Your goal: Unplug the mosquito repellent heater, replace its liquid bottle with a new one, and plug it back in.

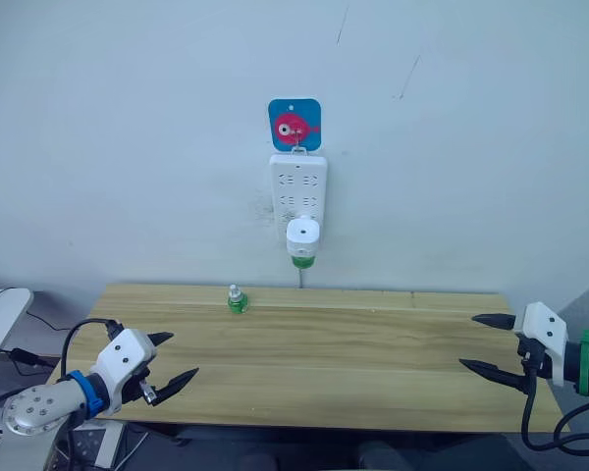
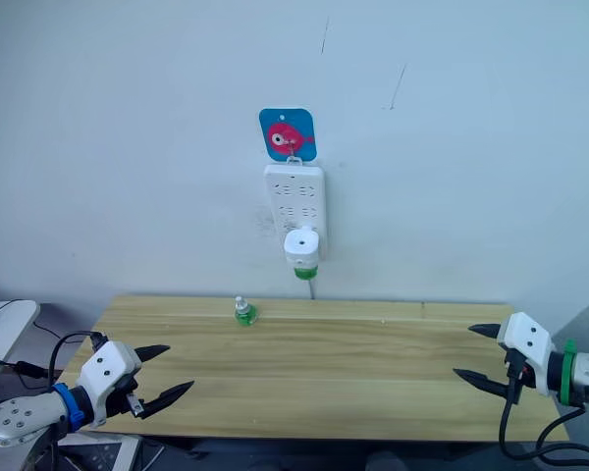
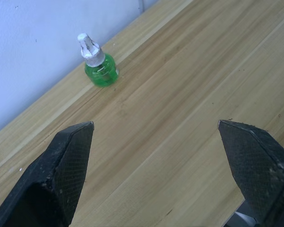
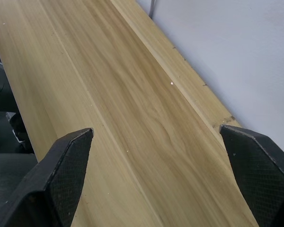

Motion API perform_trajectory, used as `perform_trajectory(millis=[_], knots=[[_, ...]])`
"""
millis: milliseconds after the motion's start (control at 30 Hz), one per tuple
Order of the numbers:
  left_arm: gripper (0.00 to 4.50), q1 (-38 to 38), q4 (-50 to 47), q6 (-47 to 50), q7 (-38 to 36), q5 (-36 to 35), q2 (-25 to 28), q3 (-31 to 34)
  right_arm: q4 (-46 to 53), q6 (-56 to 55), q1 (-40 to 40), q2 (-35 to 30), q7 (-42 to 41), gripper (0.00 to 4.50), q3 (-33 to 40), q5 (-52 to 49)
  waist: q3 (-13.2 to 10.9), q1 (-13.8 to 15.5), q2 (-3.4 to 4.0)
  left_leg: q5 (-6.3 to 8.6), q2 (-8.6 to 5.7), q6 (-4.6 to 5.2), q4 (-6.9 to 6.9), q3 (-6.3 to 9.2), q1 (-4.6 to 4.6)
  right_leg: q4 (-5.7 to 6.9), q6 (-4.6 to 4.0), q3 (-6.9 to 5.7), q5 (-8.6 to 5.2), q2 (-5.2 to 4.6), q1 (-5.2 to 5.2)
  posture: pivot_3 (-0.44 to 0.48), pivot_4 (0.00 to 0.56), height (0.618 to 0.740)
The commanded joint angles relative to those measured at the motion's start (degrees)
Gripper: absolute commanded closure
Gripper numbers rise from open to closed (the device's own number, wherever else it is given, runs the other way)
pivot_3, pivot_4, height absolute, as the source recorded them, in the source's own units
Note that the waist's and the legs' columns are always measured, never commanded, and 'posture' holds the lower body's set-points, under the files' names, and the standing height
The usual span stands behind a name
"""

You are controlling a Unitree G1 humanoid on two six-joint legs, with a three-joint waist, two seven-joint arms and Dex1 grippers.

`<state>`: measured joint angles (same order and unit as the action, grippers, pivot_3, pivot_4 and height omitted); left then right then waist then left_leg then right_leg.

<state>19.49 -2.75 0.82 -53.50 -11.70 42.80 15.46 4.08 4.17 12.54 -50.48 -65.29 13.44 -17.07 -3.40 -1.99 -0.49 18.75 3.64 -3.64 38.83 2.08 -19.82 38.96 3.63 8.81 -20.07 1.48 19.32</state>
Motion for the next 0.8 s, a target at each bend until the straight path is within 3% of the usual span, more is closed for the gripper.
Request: perform_trajectory(millis=[33,800], knots=[[0.04,-0.64,-1.78,0.23,-0.3,-1.18,0.68,0.41,2.08,0.09,-0.25,-0.85,0.08,0.02,1.55,-0.91,-0.05,0.0,0.0,0.0,0.0,0.0,0.0,0.0,0.0,0.0,0.0,0.0,0.0,0.0,0.0,-0.009,0.04,0.74],[0.04,-0.8,0.53,1.38,-2.2,-3.97,2.53,3.16,1.27,0.12,-0.37,-0.88,-0.4,0.02,1.67,-0.69,-0.38,0.01,-0.16,0.0,0.01,0.0,0.0,-0.03,-0.02,0.0,0.0,0.01,0.0,0.0,0.04,-0.006,0.038,0.74]])
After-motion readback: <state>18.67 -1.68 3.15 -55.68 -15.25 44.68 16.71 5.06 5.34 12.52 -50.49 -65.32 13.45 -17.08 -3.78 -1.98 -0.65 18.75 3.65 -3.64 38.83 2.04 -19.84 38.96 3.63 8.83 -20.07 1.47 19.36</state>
